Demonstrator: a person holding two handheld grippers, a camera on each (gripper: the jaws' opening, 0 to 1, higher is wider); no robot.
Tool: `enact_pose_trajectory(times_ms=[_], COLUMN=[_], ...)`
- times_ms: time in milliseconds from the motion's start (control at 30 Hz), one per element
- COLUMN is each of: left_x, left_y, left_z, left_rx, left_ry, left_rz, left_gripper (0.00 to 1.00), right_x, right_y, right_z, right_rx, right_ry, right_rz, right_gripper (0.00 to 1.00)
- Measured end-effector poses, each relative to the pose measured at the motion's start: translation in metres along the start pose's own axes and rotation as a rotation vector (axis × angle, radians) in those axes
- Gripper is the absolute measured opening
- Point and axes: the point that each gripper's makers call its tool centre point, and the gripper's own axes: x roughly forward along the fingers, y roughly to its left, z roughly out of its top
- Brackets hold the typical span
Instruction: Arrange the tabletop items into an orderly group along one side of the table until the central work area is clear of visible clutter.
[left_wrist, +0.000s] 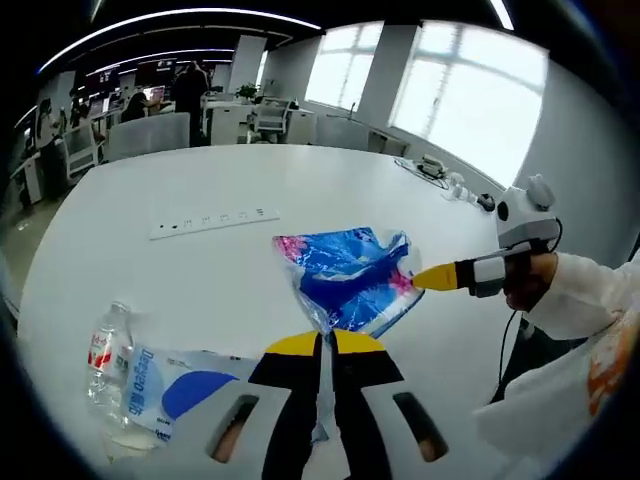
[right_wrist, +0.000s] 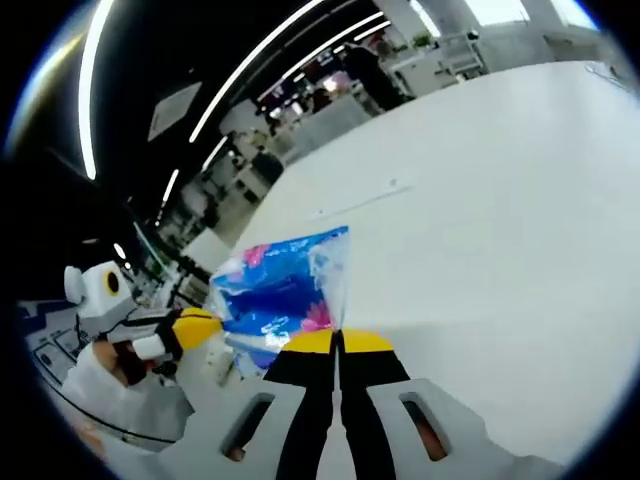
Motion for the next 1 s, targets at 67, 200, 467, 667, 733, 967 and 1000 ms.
enact_pose_trajectory(times_ms=[67,200,467,667,733,967,1000], left_x=[0.002,0.009,0.032,0.053,0.058,0.080,0.083], left_y=[-0.001,0.000,0.001,-0.001,0.000,0.006,0.007], left_z=[0.001,0.007,0.022,0.033,0.034,0.035,0.036], left_rx=[0.013,0.035,0.071,0.089,0.091,0.096,0.092], left_ry=[0.005,0.015,0.033,0.014,0.023,0.053,0.053], left_rz=[-0.004,-0.013,-0.043,-0.096,-0.103,-0.109,-0.113], left_gripper=[0.00,0.00,0.00,0.02,0.02,0.02,0.02], right_x=[0.001,0.003,0.008,0.013,0.015,0.029,0.031], right_y=[-0.002,-0.007,-0.025,-0.044,-0.048,-0.066,-0.068], right_z=[0.002,0.009,0.025,0.038,0.040,0.040,0.040], right_rx=[-0.009,-0.006,-0.031,-0.045,-0.044,-0.065,-0.065], right_ry=[-0.001,-0.007,-0.014,-0.018,-0.016,0.010,0.014], right_rz=[-0.004,-0.007,-0.034,-0.064,-0.068,-0.098,-0.102], right_gripper=[0.00,0.00,0.00,0.00,0.00,0.00,0.00])
